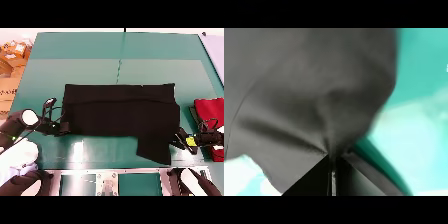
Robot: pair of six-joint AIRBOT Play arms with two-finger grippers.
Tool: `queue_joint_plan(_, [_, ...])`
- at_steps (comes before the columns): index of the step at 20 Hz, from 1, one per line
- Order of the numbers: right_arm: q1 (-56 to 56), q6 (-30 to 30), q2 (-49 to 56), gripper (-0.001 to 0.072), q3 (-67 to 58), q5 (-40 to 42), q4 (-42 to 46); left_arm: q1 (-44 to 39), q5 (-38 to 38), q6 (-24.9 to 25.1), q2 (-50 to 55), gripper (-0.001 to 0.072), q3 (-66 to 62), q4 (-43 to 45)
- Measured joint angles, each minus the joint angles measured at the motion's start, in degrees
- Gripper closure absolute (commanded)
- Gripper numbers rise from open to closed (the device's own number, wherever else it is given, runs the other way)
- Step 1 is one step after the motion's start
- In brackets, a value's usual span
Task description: Fold the shirts.
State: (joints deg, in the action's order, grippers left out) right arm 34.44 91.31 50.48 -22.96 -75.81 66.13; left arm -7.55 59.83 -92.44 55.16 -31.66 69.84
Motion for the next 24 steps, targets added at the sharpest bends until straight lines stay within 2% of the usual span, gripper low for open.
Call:
queue_joint_plan(4, [0.0, 1.4, -3.3, 0.0695, -2.0, -1.4, 1.3, -0.1, 5.0, -0.5, 0.0, 0.0686, -3.1, 4.2])
queue_joint_plan(10, [-1.3, -1.3, -3.0, 0.0694, -11.3, 2.0, -8.9, -0.1, 3.7, 1.0, 1.1, 0.0686, -12.8, 6.2])
queue_joint_plan(13, [-4.4, -2.6, 2.1, 0.0694, -17.6, 5.9, -13.6, 0.0, 1.4, 2.1, 5.6, 0.0686, -18.4, 6.3])
queue_joint_plan(20, [-12.9, -5.3, 23.3, 0.0693, -32.4, 16.8, -18.4, 0.0, -4.6, 4.2, 26.6, 0.0683, -34.7, 6.3])
queue_joint_plan(21, [-13.7, -6.0, 26.9, 0.0693, -34.4, 17.9, -19.1, 0.0, -5.4, 4.4, 29.4, 0.064, -36.8, 6.3])
queue_joint_plan(22, [-14.4, -6.5, 30.2, 0.0653, -36.3, 19.0, -19.6, 0.0, -6.5, 4.5, 32.1, 0.0287, -38.8, 6.2])
queue_joint_plan(23, [-15.0, -7.1, 33.6, 0.0545, -38.2, 19.8, -20.1, 0.0, -7.2, 4.5, 34.0, 0.0023, -40.4, 6.2])
queue_joint_plan(24, [-15.3, -7.6, 36.5, 0.0445, -40.2, 20.4, -20.3, 0.0, -8.5, 4.2, 35.5, 0.005, -42.0, 6.1])
